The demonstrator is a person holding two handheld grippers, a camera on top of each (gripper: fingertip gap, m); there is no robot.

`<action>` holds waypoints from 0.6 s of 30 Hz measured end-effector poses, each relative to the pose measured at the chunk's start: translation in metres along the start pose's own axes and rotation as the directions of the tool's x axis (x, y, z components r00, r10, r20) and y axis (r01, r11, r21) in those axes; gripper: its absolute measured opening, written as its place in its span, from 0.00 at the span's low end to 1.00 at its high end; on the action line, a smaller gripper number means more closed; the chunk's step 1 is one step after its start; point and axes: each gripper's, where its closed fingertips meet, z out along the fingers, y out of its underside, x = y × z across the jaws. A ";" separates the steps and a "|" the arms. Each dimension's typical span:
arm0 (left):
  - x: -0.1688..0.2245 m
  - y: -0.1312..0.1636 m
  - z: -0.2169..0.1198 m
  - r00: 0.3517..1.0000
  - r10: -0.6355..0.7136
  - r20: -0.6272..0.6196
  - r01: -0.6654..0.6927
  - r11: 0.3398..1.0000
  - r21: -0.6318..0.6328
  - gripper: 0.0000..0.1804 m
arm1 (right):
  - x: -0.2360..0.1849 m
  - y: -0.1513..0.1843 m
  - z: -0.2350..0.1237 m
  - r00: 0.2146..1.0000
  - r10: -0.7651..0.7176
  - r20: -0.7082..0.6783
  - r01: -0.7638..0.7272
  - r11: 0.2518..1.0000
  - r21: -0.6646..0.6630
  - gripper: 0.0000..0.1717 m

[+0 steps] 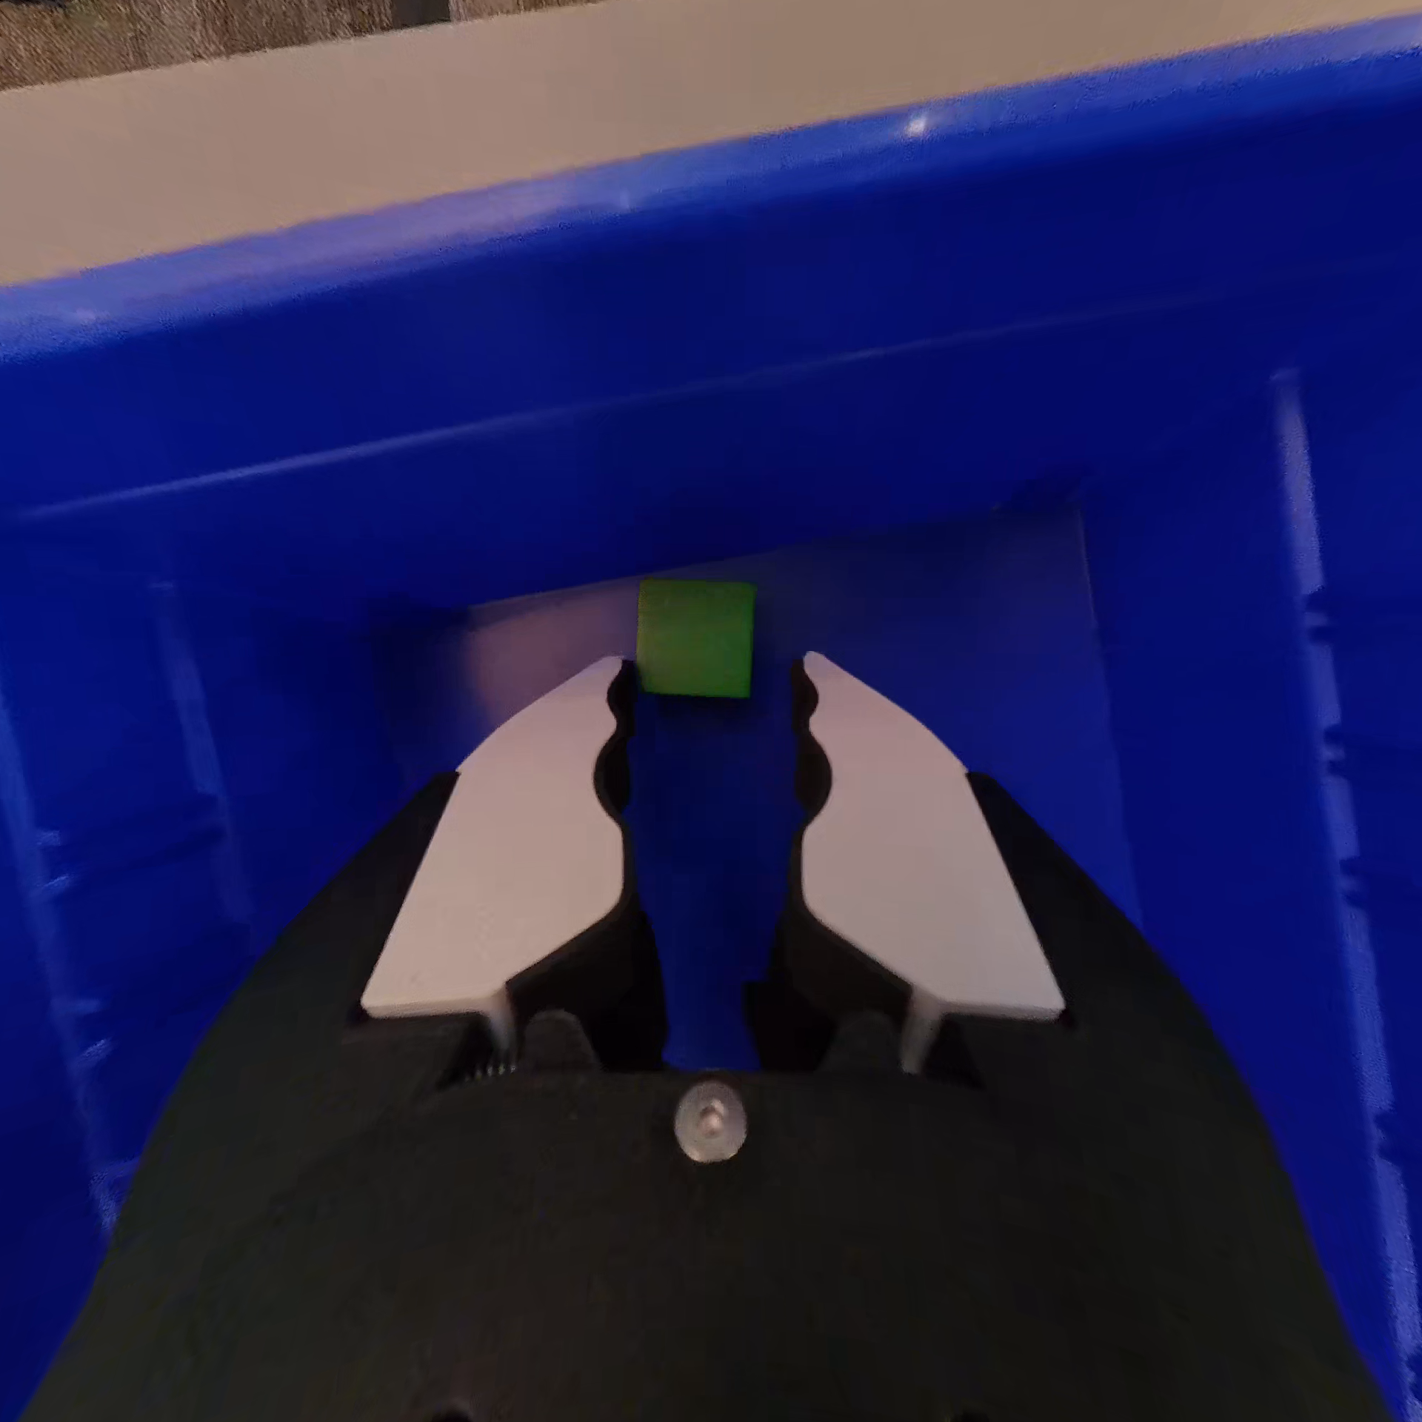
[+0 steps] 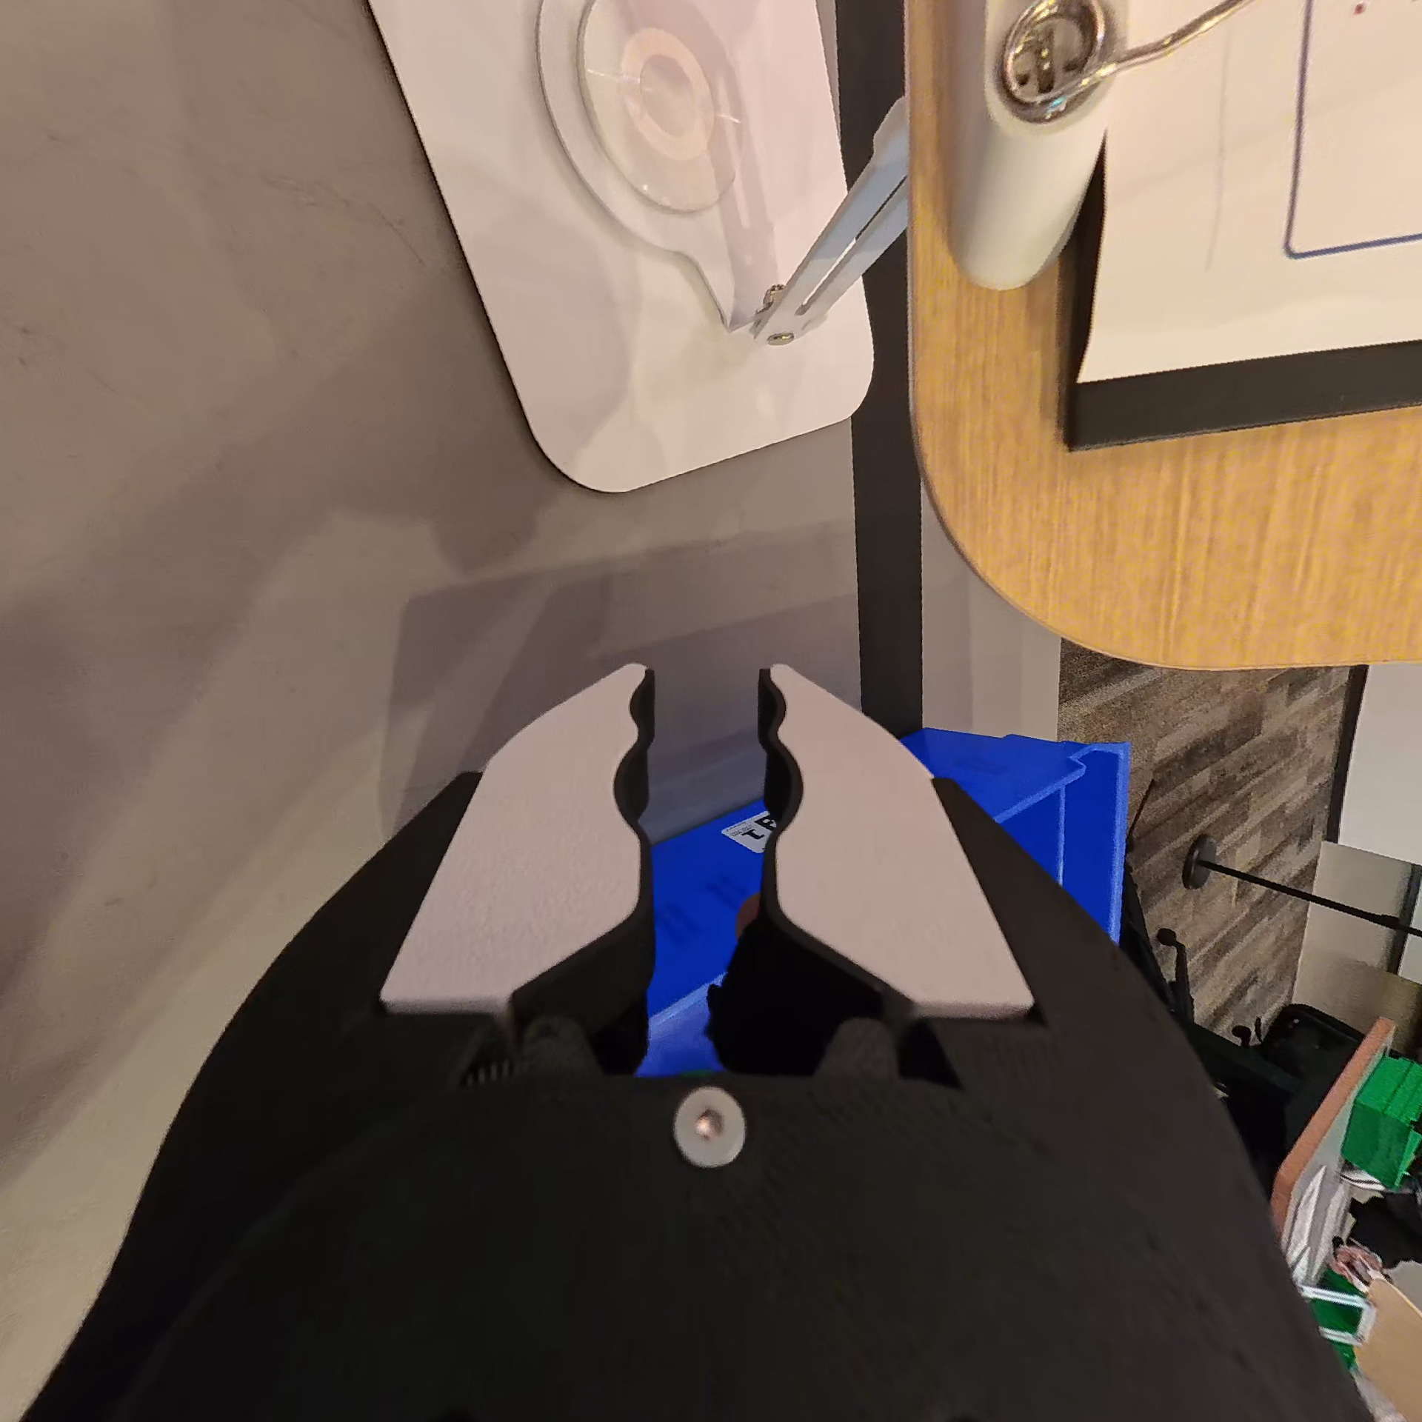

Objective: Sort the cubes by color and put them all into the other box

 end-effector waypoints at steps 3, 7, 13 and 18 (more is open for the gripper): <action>0.002 0.006 0.006 1.000 0.023 -0.001 -0.023 0.999 -0.030 0.16 | 0.001 -0.001 0.000 1.000 -0.001 -0.004 0.001 1.000 0.002 0.15; 0.002 0.005 0.003 1.000 0.023 -0.014 -0.023 1.000 -0.022 0.16 | 0.001 -0.003 -0.001 1.000 -0.009 -0.010 0.009 1.000 0.009 0.15; 0.004 -0.013 -0.027 0.999 0.042 -0.028 -0.039 0.996 0.084 0.16 | 0.007 -0.011 -0.008 0.999 -0.017 -0.051 0.020 0.998 0.053 0.14; 0.014 -0.038 -0.090 0.993 0.055 -0.108 -0.026 0.967 0.255 0.16 | 0.019 -0.030 -0.027 0.989 -0.041 -0.144 0.064 0.985 0.163 0.14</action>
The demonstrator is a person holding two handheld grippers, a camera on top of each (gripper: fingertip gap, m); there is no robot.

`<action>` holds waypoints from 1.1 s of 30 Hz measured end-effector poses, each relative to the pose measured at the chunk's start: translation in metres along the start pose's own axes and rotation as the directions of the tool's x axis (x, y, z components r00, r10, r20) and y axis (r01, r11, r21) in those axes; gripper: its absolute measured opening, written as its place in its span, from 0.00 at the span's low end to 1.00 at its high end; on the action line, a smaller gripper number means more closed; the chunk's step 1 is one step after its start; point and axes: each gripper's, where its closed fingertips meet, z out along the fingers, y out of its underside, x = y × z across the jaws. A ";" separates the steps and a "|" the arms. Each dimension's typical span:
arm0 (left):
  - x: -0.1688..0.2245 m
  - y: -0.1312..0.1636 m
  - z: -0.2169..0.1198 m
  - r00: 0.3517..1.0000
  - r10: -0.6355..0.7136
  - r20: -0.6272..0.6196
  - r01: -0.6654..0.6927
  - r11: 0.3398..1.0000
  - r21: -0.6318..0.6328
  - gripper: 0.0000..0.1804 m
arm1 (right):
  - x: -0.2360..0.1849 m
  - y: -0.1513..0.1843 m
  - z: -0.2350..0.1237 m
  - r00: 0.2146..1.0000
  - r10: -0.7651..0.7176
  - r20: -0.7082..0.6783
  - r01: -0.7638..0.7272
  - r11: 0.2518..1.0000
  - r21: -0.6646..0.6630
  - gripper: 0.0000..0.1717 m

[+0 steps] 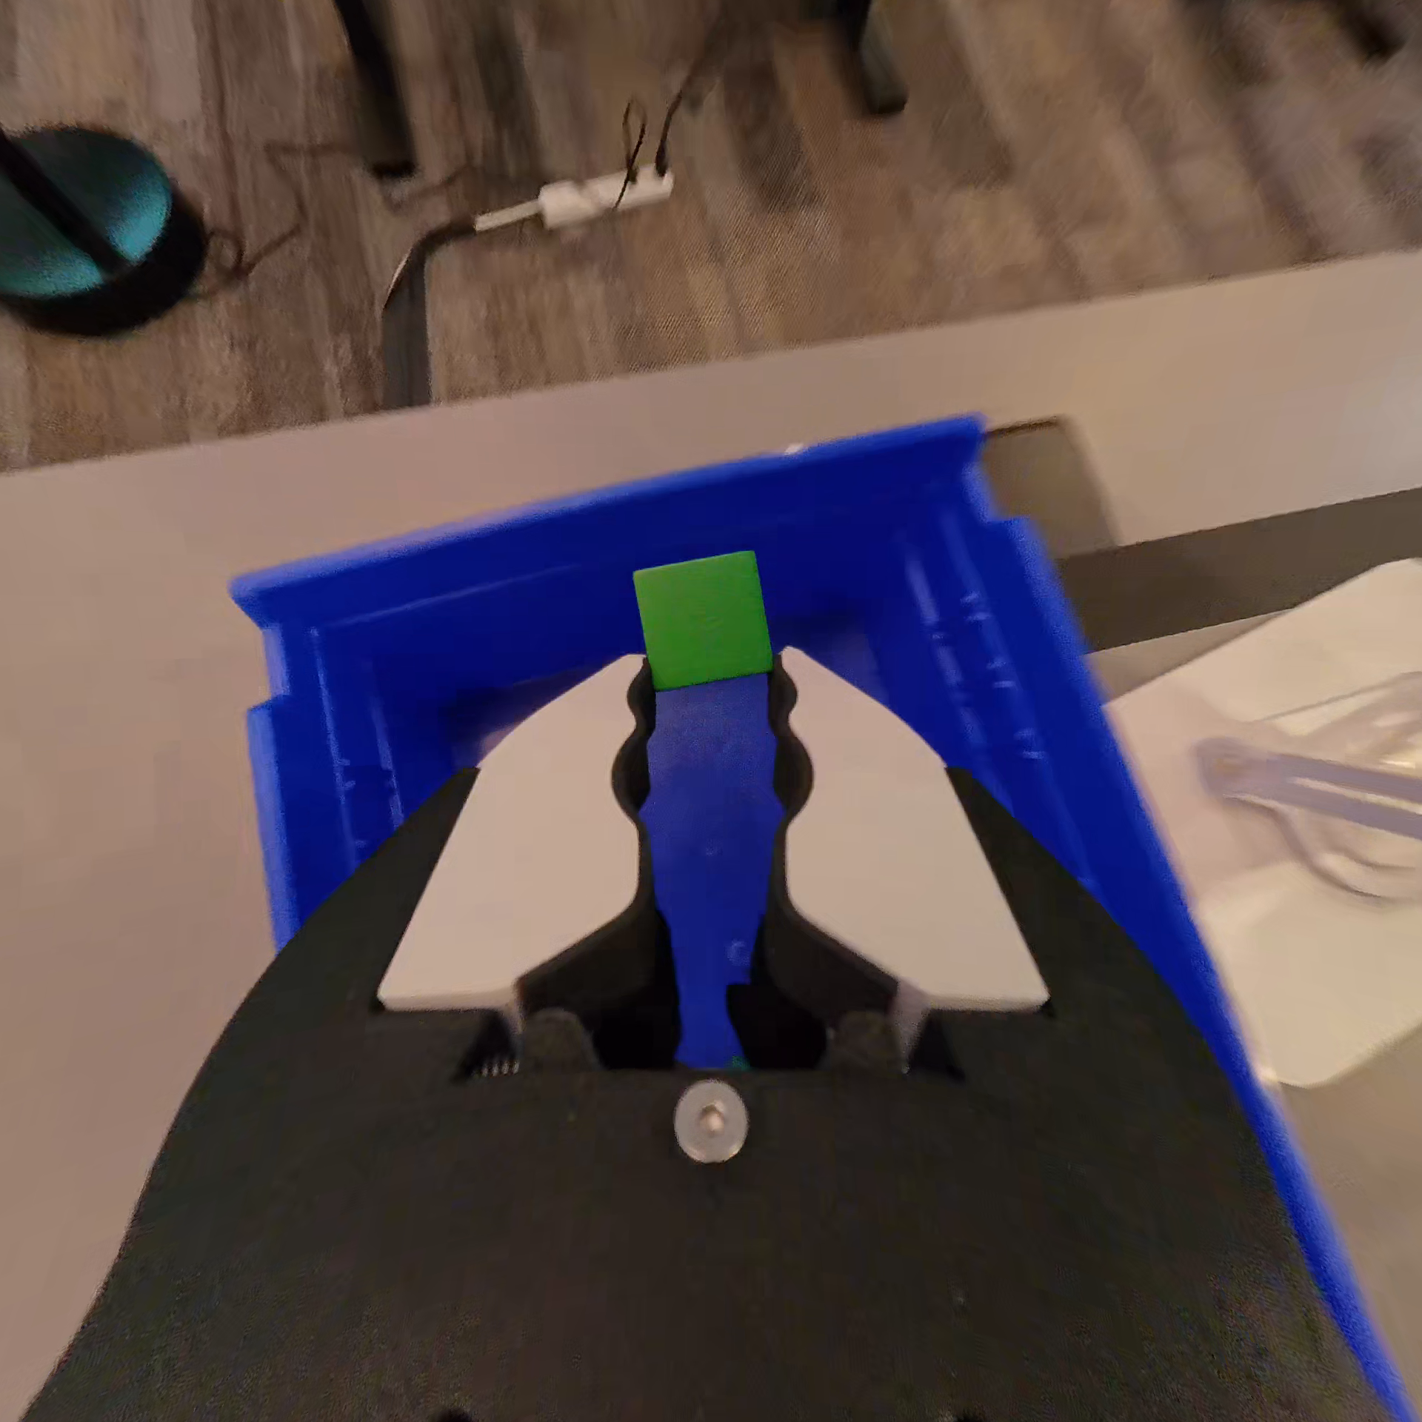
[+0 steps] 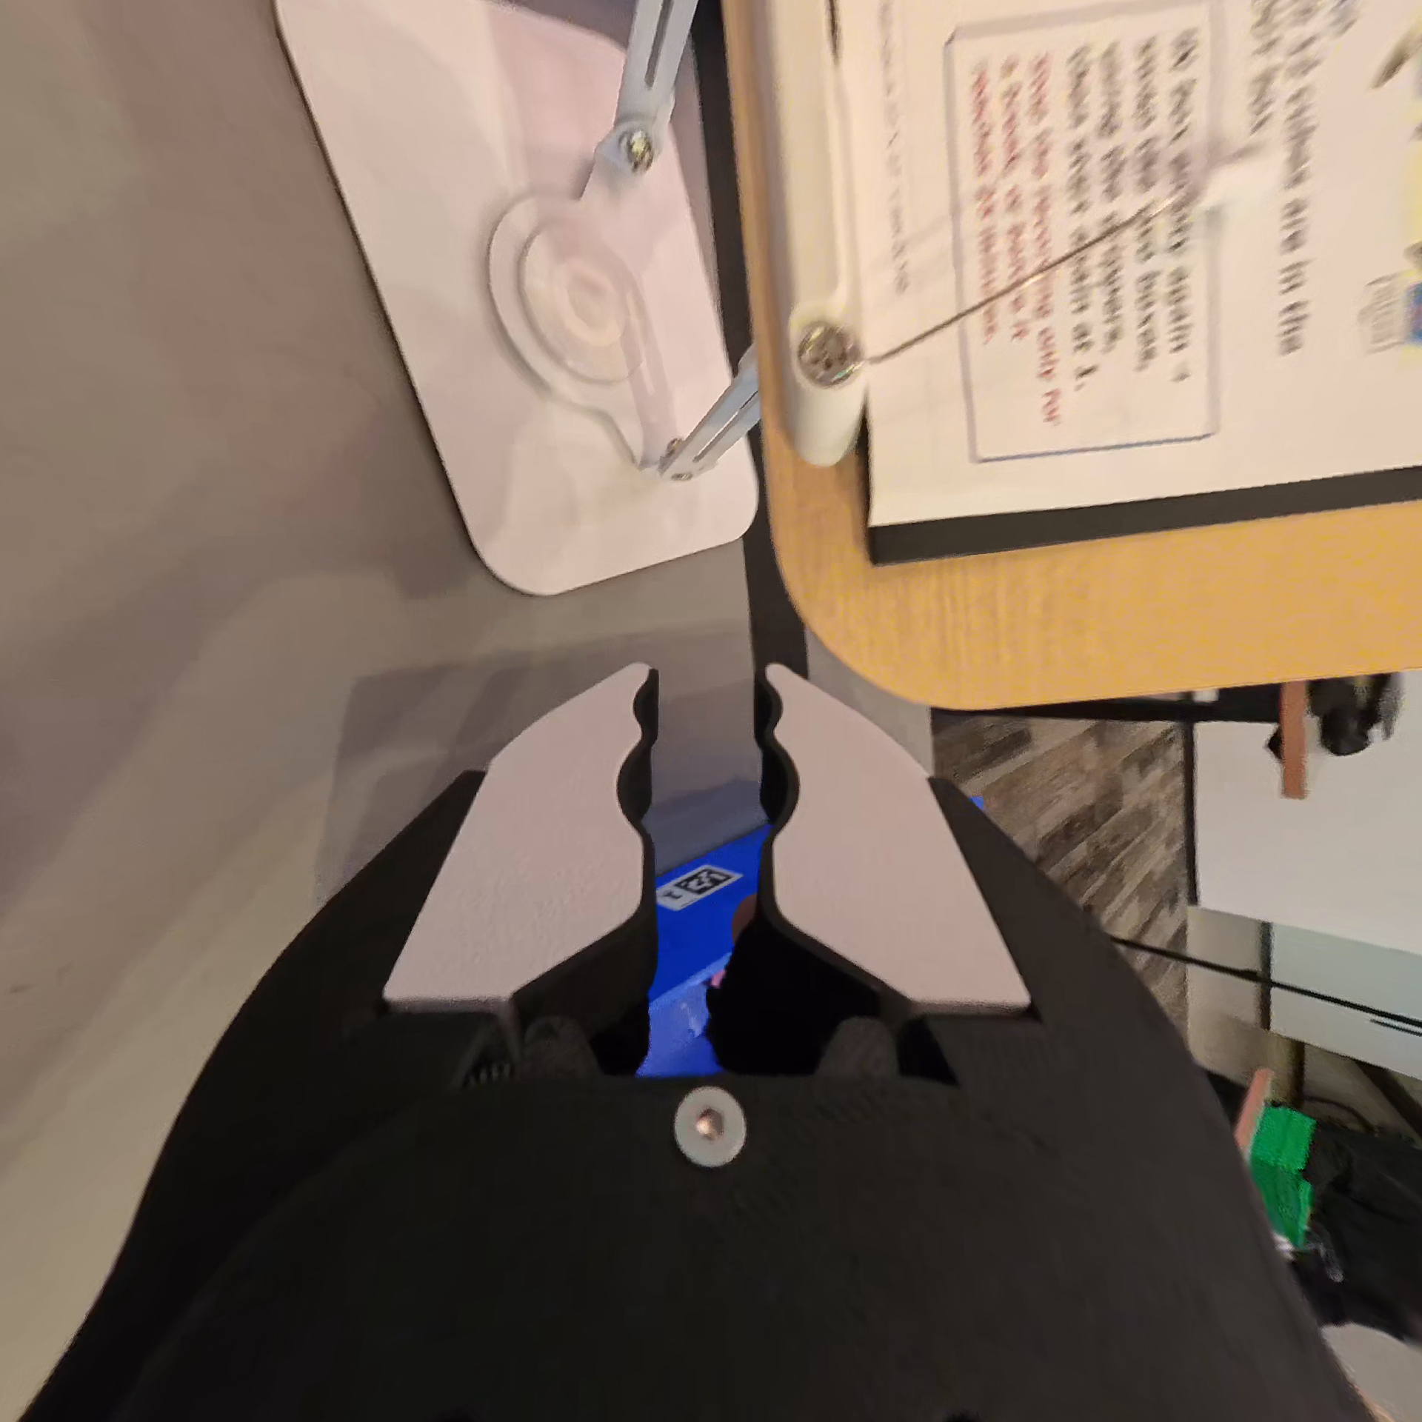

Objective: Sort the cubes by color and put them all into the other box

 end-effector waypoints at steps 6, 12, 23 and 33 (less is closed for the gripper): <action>0.059 -0.065 -0.101 0.981 0.072 -0.179 -0.011 0.946 0.324 0.16 | 0.026 -0.036 -0.027 0.984 -0.003 -0.177 0.032 0.986 0.165 0.16; 0.139 -0.089 -0.185 0.937 0.276 -0.212 -0.130 0.842 0.523 0.16 | 0.040 -0.078 -0.051 0.943 0.021 -0.331 0.090 0.945 0.315 0.21; 0.344 -0.045 -0.206 0.495 0.507 -0.705 -0.066 0.831 0.552 0.16 | 0.033 -0.133 -0.067 0.875 0.057 -0.481 0.220 0.837 0.500 0.29; 0.404 -0.011 -0.191 0.245 0.406 -0.881 -0.001 0.908 0.418 0.15 | 0.032 -0.147 -0.074 0.838 0.122 -0.532 0.242 0.791 0.562 0.31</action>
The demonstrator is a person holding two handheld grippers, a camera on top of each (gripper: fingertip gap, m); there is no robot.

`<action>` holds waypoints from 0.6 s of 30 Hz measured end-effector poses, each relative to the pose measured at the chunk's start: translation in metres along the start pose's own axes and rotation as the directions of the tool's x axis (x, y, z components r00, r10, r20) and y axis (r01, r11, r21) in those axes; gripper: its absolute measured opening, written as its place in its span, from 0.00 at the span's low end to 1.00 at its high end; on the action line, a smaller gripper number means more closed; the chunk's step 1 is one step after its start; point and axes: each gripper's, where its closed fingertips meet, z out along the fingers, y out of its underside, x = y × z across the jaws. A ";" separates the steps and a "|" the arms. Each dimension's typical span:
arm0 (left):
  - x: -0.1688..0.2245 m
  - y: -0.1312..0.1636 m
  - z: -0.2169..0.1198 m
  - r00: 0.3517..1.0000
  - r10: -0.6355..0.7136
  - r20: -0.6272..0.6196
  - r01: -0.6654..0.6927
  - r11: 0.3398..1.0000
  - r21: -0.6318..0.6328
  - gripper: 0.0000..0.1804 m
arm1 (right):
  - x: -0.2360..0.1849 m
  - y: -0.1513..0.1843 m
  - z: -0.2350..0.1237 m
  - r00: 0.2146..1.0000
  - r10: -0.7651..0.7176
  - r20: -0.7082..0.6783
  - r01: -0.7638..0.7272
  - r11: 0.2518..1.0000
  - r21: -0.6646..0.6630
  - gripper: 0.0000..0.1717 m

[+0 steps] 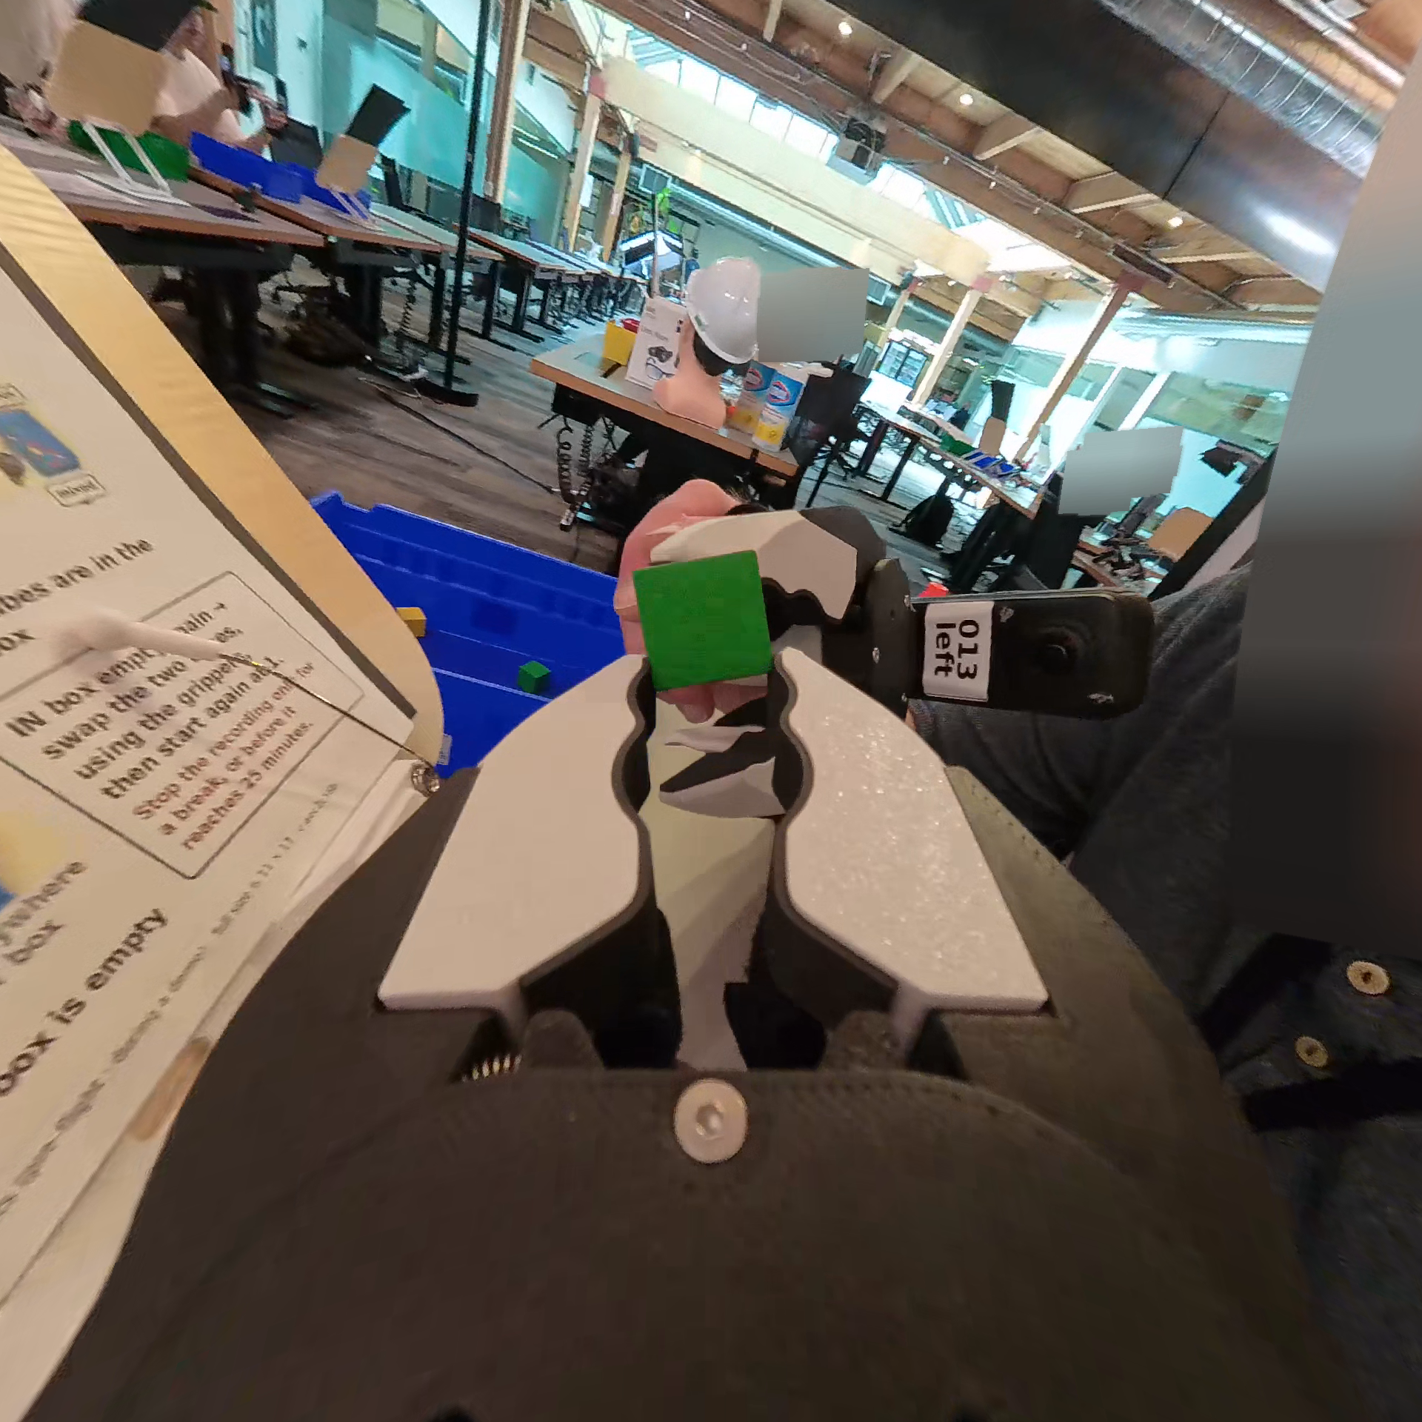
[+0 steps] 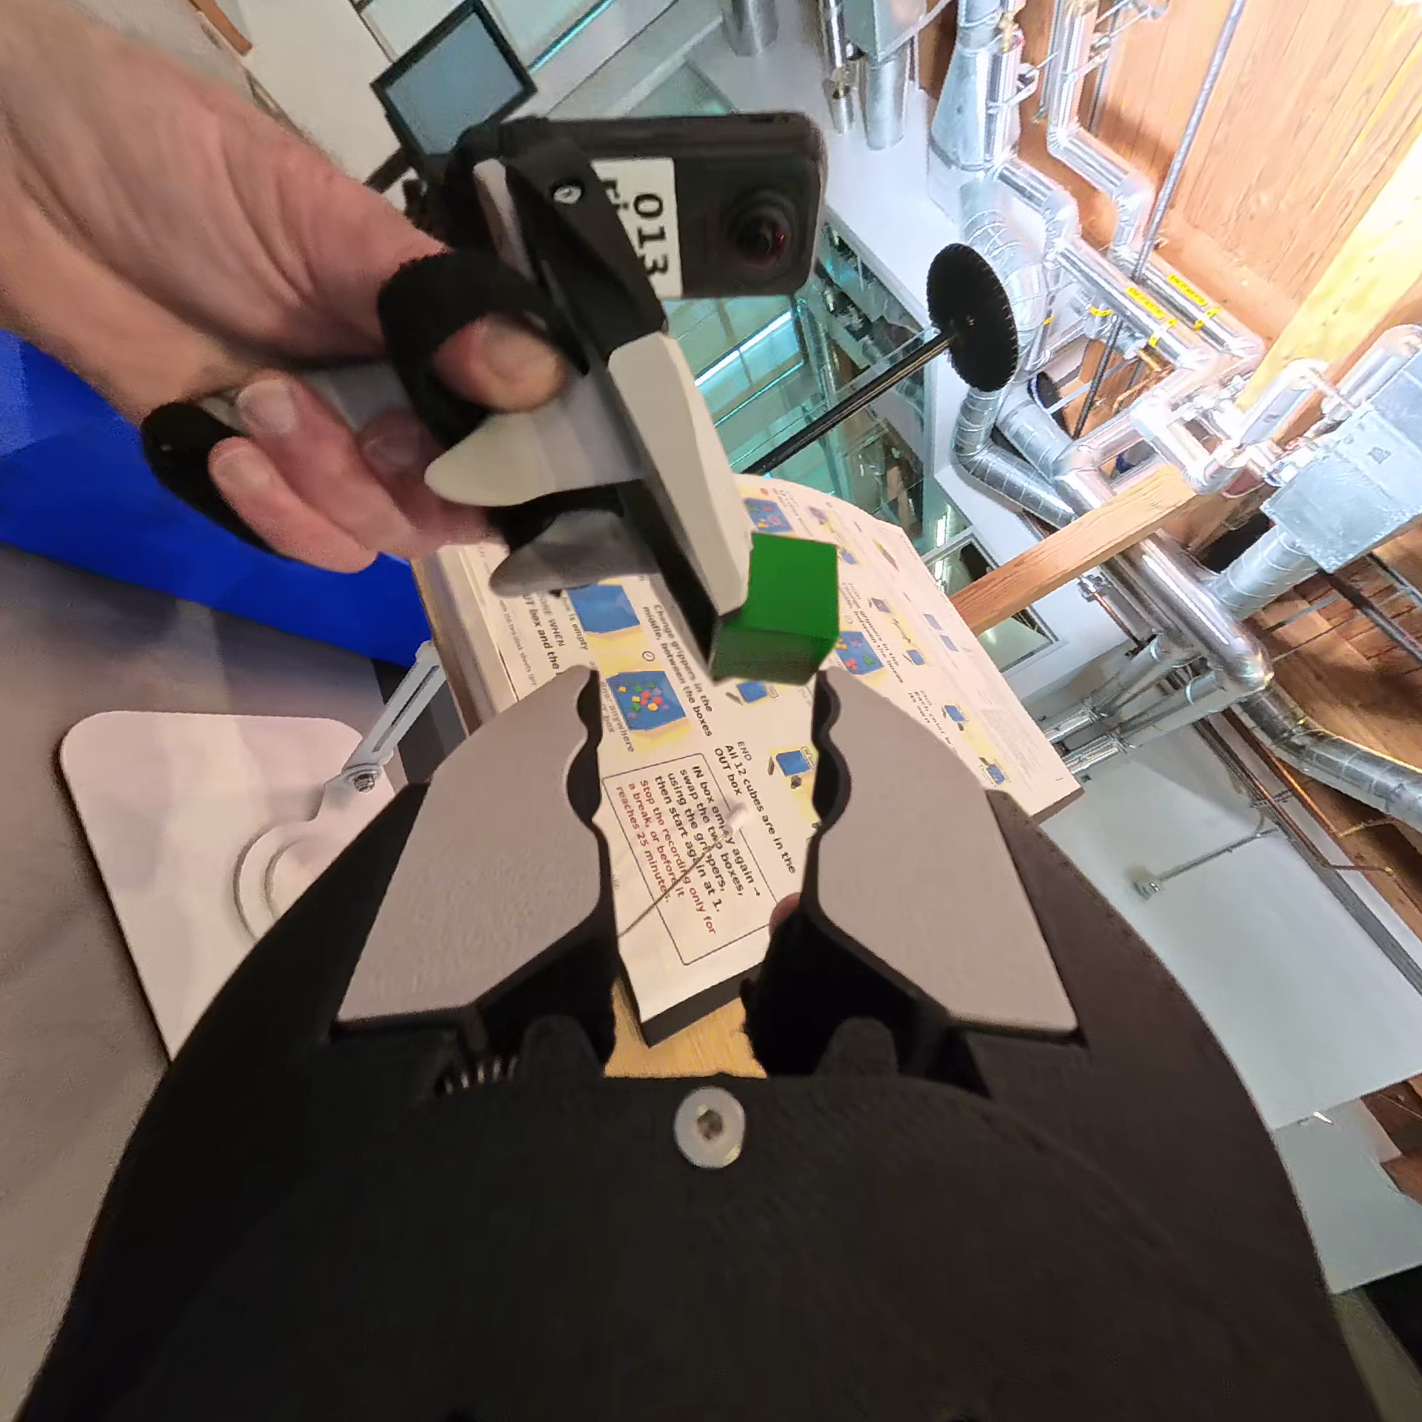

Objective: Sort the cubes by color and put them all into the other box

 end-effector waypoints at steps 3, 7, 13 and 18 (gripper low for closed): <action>0.002 0.002 0.004 0.998 -0.040 -0.047 0.041 0.999 0.017 0.15 | 0.005 -0.001 -0.001 0.999 -0.001 -0.039 0.001 1.000 0.009 0.29; 0.005 0.011 0.012 0.996 -0.058 -0.073 0.058 0.998 -0.009 0.15 | 0.005 0.000 0.000 0.999 -0.007 -0.053 0.008 1.000 0.005 0.29; 0.005 0.015 0.016 0.992 -0.079 -0.094 0.078 0.997 -0.013 0.16 | 0.006 -0.001 -0.001 0.997 -0.030 -0.071 0.031 0.999 0.008 0.24; 0.007 0.010 0.013 0.989 -0.092 -0.114 0.094 0.996 0.007 0.16 | 0.006 -0.003 -0.004 0.999 0.007 -0.046 -0.005 1.000 0.029 0.19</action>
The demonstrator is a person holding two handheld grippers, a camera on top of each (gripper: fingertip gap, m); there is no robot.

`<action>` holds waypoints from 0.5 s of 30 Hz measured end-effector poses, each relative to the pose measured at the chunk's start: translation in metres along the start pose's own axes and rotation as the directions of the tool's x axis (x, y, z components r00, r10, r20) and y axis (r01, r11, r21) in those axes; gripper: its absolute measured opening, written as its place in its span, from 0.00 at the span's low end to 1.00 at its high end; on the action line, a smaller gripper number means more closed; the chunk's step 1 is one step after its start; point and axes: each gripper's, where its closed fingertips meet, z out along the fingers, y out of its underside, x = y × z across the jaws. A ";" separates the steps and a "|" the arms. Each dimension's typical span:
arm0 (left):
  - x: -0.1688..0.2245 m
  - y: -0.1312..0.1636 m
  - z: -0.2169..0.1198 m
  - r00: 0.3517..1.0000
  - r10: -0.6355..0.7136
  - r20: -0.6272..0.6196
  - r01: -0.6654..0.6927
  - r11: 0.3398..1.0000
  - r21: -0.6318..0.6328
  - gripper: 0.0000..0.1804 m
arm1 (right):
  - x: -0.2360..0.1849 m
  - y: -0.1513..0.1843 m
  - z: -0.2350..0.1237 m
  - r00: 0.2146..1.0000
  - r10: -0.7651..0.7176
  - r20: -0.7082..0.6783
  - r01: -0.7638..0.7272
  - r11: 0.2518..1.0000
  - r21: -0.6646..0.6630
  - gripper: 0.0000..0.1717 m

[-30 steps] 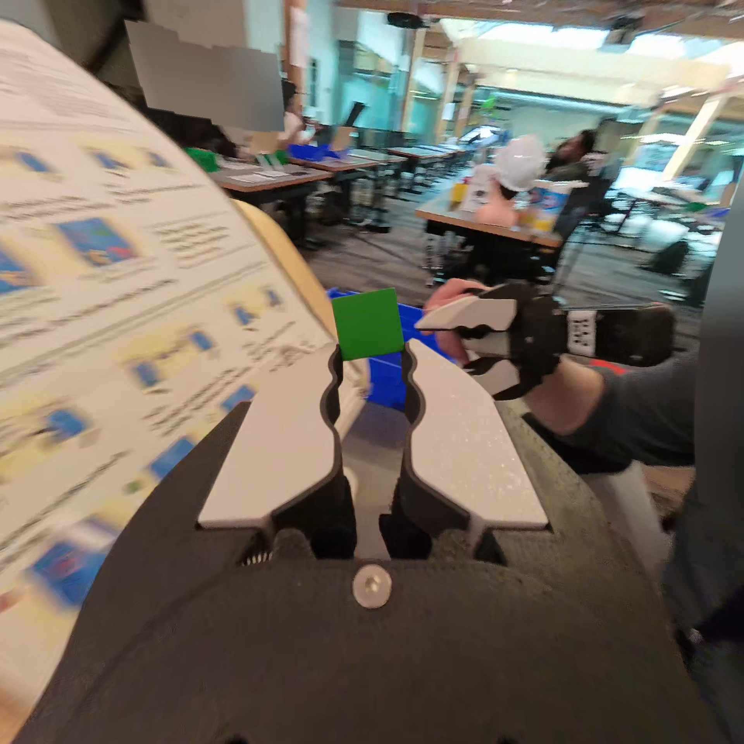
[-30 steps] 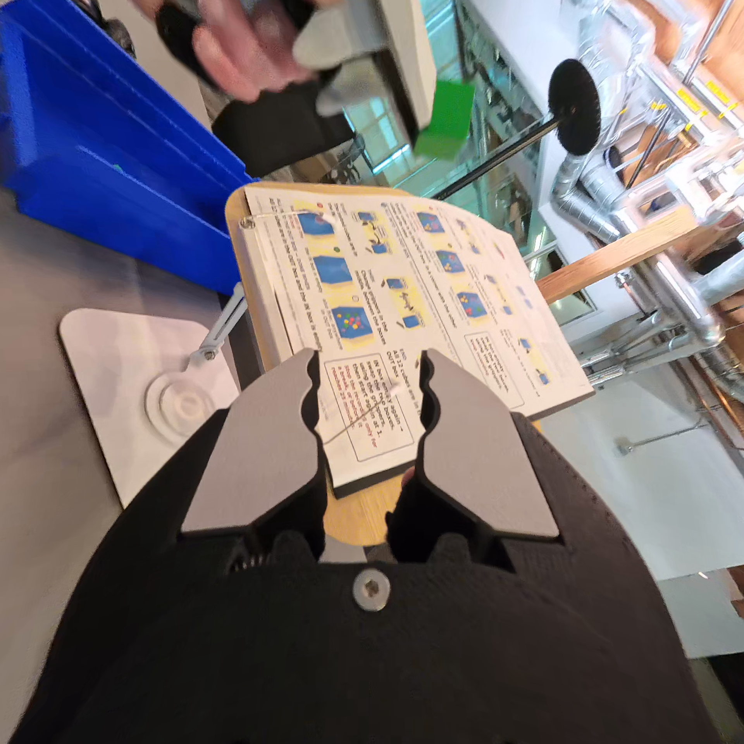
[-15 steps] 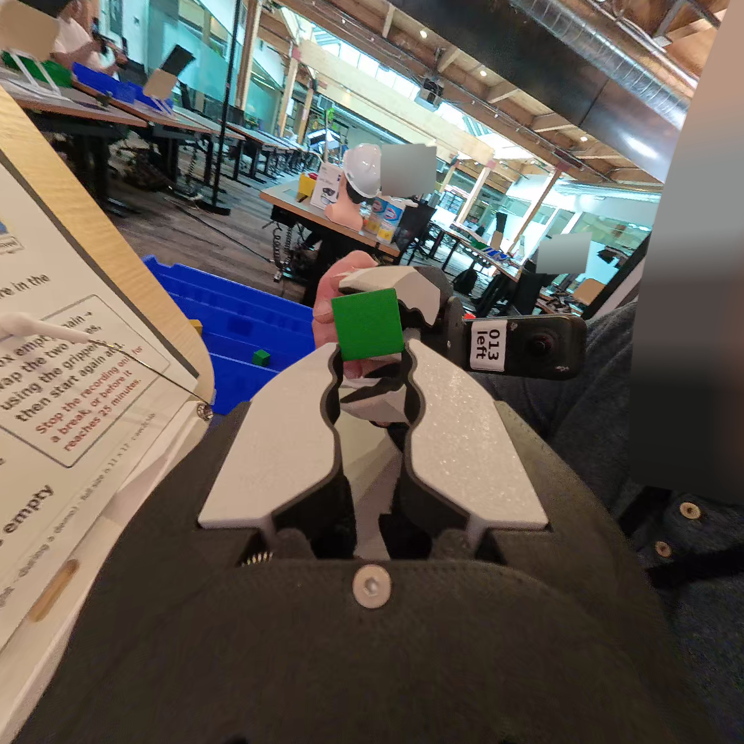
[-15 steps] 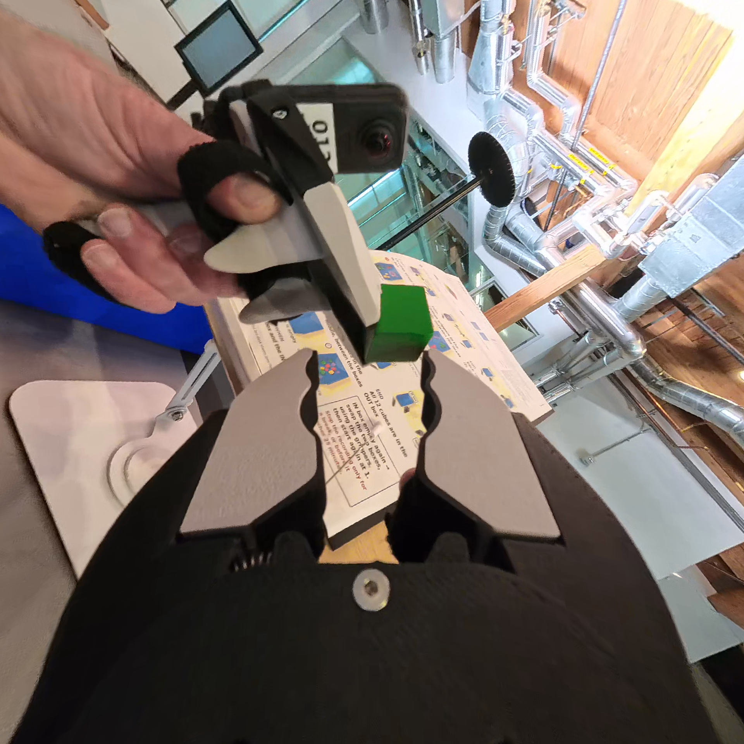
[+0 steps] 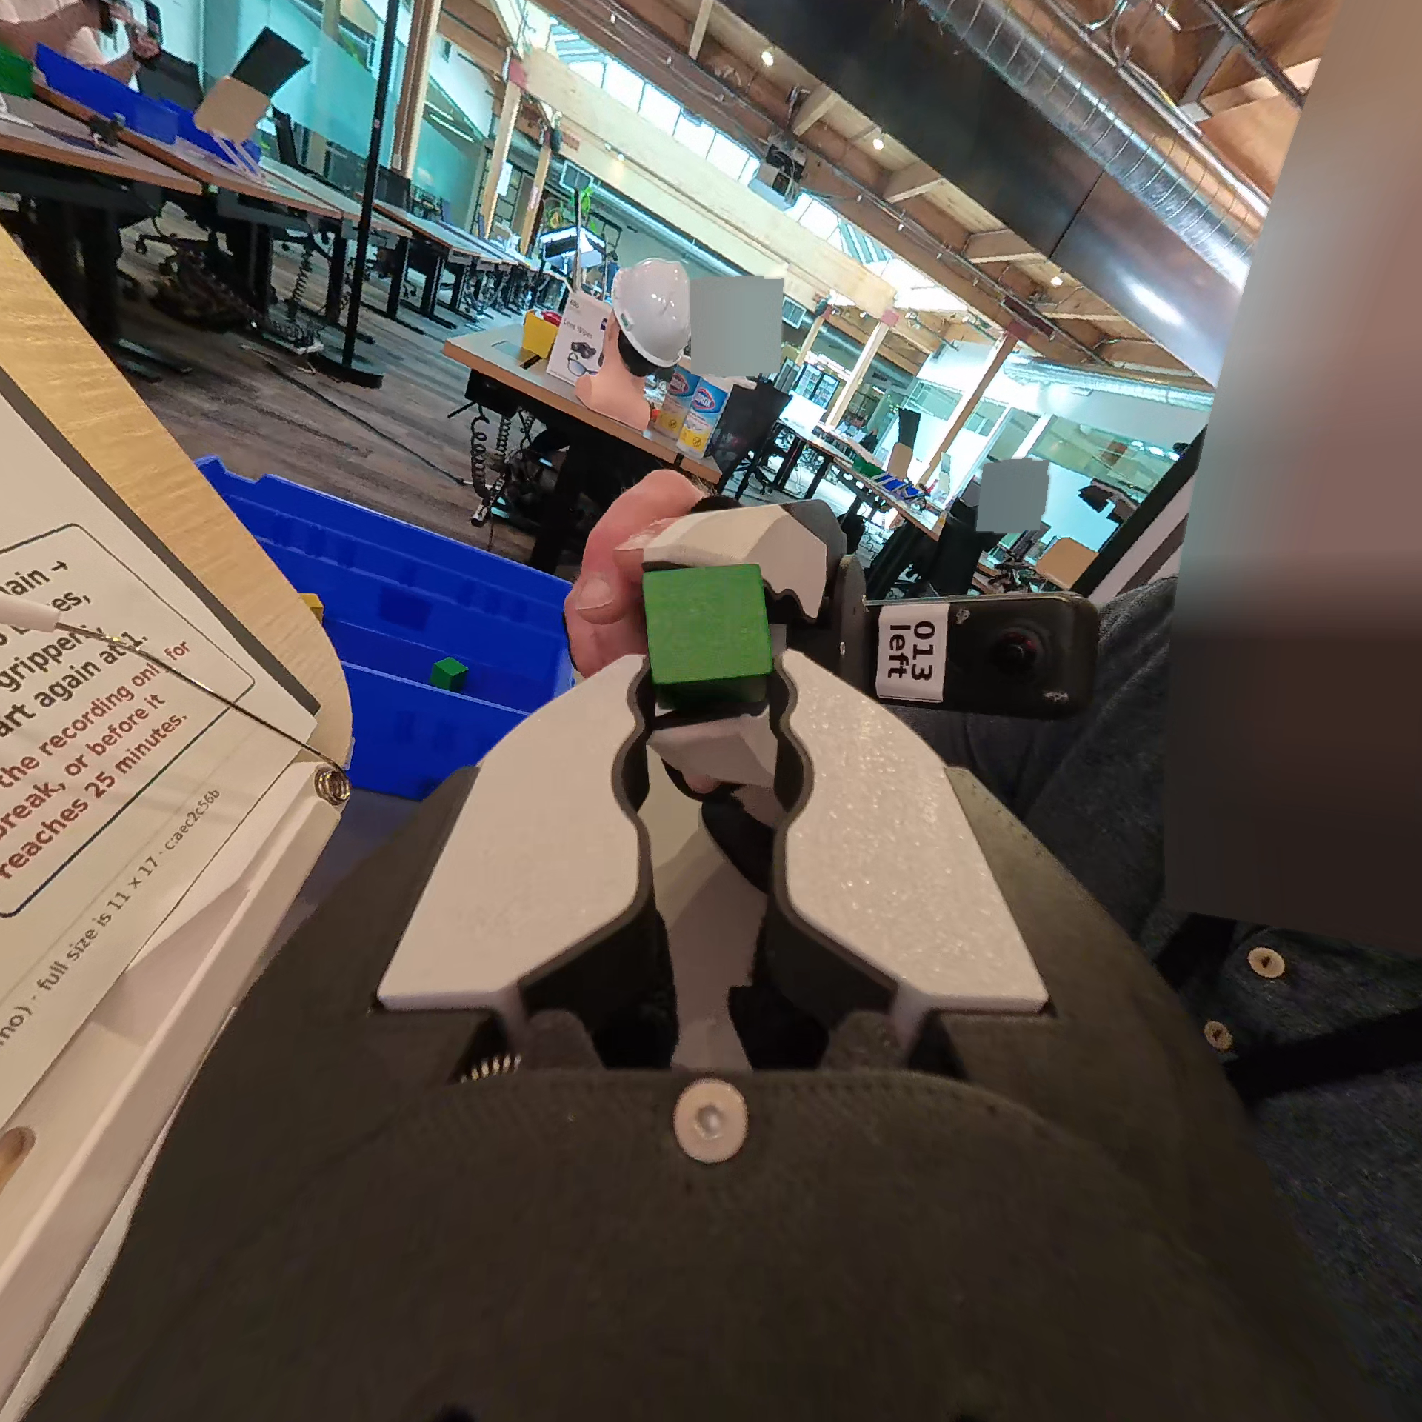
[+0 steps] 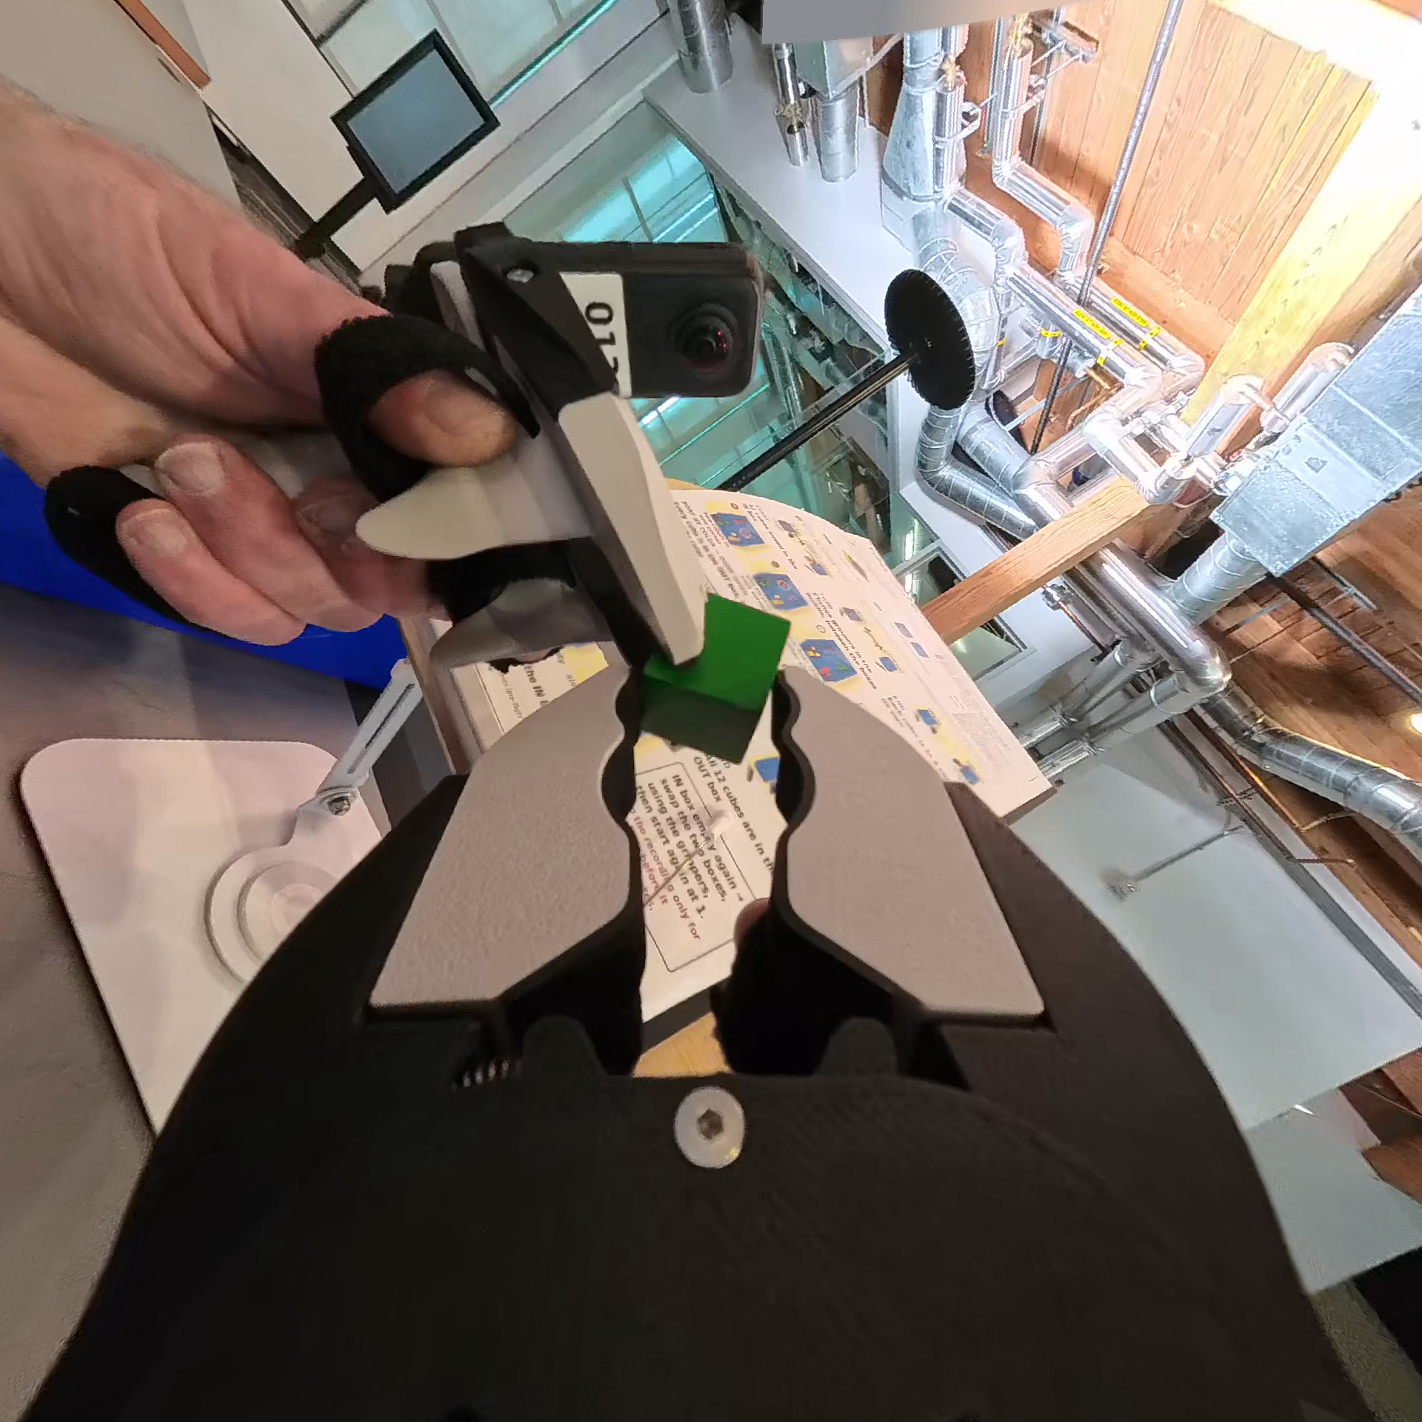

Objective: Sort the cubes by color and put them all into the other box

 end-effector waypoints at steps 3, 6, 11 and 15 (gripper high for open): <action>0.002 -0.001 0.001 1.000 0.000 -0.006 0.000 1.000 0.009 0.16 | 0.000 -0.001 -0.001 1.000 -0.014 0.003 0.014 1.000 -0.002 0.18; 0.002 0.000 0.001 1.000 -0.008 -0.014 0.008 1.000 0.005 0.16 | 0.000 -0.001 -0.002 1.000 -0.007 0.012 0.007 1.000 -0.002 0.18; 0.003 -0.002 0.001 1.000 -0.009 -0.019 0.010 1.000 0.021 0.16 | 0.001 -0.002 -0.003 1.000 -0.010 0.009 0.010 1.000 0.002 0.18; 0.003 -0.009 -0.004 1.000 0.016 0.005 -0.016 0.998 0.053 0.16 | 0.004 0.000 -0.004 1.000 -0.007 0.005 0.007 1.000 -0.002 0.18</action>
